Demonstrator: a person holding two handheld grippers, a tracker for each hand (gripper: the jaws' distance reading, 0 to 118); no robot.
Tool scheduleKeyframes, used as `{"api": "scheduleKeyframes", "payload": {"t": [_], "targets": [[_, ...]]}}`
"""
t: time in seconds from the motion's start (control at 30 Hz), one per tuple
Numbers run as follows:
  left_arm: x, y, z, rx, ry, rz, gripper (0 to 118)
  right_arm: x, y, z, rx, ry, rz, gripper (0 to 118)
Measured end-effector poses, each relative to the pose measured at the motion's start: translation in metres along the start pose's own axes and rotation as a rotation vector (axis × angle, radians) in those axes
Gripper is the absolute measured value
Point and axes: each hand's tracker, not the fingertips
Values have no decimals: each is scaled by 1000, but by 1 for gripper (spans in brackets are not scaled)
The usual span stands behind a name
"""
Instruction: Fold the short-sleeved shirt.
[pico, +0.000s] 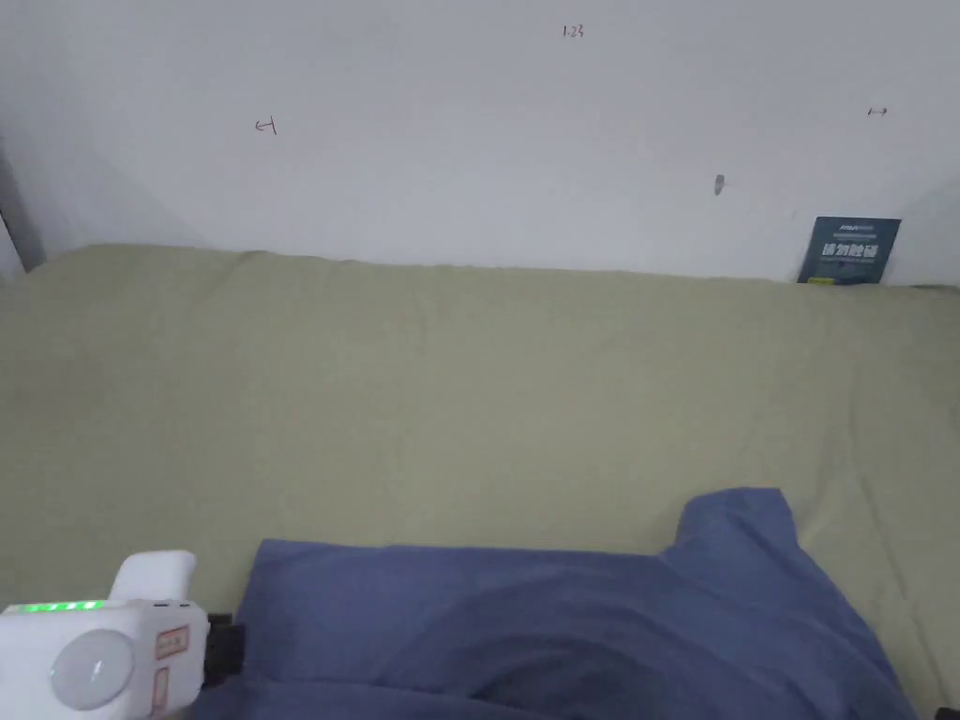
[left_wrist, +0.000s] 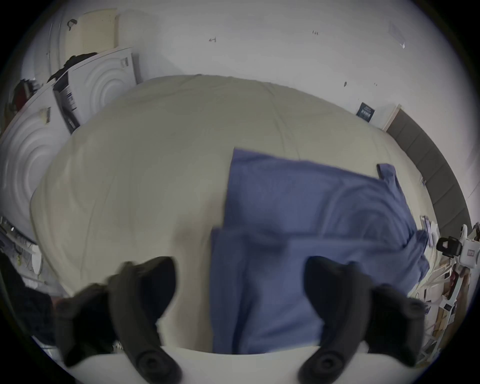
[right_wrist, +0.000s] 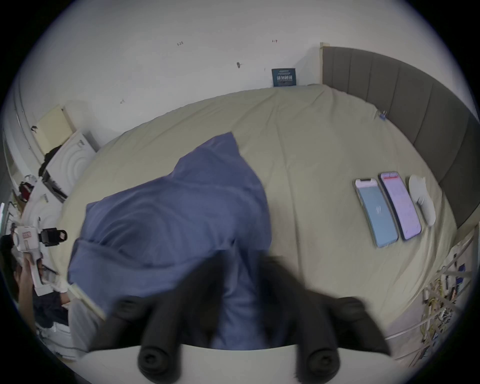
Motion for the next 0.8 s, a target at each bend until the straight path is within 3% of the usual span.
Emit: {"api": "scheduleKeyframes", "payload": {"t": [0.2,0.23,0.27,0.3,0.37,0.43,0.5,0.6,0.7,0.8], "targets": [[15,51,-54,31,16,20,13,-4,29,-43,-23,4,18,1],[17,57,-63,30,46,-2,55,-3,33,-50,-27,-5,19,1],[19,62,-75,-10,64,-31,105,-1,36,-55,-35,-5,19,1],[23,50,-86,-28,54,-33,118,0,39,-62,-41,-10,16,1],[34,24,-109,-43,53,-68,113,0,43,-64,-53,-24,10,1],[33,78,-86,-46,64,-82,113,3,45,-73,-64,-31,16,1],[34,86,-86,-65,74,-78,113,4,46,-82,-80,-38,16,1],[20,76,-136,-100,82,-65,112,8,48,-93,-97,-47,13,1],[18,76,-127,-86,38,-25,80,15,54,-103,-112,-49,23,1],[14,78,-118,-83,56,-66,23,18,63,-113,-103,-40,33,4]]}}
